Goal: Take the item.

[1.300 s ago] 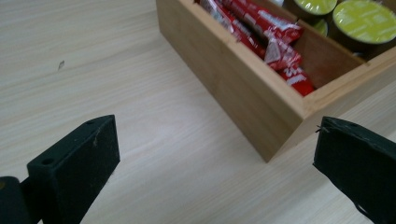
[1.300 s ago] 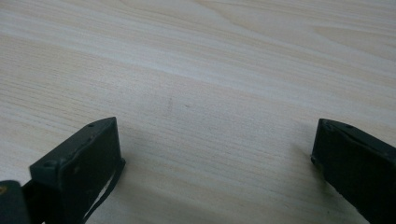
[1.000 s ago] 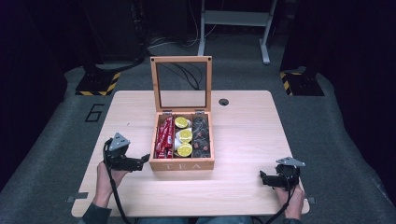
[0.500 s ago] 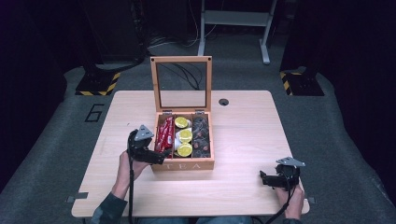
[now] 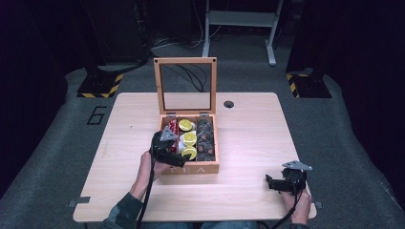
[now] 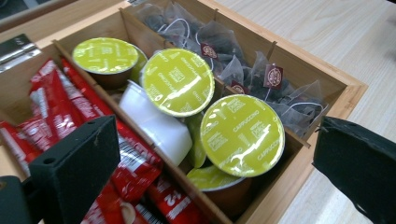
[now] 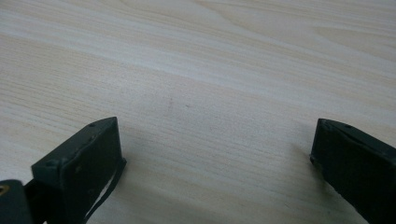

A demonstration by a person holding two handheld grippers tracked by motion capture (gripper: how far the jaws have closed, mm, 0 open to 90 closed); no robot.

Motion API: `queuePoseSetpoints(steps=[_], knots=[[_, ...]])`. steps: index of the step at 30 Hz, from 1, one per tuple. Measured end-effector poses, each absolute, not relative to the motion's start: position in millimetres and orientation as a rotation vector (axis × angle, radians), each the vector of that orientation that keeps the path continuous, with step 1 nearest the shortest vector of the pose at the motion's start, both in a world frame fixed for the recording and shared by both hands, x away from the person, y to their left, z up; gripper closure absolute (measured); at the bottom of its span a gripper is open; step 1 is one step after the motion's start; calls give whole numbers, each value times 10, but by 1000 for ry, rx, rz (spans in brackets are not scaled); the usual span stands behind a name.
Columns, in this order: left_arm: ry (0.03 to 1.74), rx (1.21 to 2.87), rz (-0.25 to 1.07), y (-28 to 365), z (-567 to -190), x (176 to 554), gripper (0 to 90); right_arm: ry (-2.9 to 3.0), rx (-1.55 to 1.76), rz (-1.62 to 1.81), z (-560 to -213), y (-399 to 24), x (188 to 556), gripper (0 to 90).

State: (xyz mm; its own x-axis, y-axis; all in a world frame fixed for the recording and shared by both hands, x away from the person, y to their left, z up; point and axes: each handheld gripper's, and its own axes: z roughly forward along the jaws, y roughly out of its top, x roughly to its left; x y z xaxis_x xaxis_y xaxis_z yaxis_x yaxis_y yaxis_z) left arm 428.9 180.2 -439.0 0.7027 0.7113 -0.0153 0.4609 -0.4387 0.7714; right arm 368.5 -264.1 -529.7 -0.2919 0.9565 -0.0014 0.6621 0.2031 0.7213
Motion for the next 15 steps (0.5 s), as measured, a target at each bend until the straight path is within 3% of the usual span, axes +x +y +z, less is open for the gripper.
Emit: queuePoseSetpoints(steps=[15], knots=[[879, 2157, 364, 1650, -4511, 4363, 135, 2027, 1497, 866, -5298, -2639, 3682, 14]])
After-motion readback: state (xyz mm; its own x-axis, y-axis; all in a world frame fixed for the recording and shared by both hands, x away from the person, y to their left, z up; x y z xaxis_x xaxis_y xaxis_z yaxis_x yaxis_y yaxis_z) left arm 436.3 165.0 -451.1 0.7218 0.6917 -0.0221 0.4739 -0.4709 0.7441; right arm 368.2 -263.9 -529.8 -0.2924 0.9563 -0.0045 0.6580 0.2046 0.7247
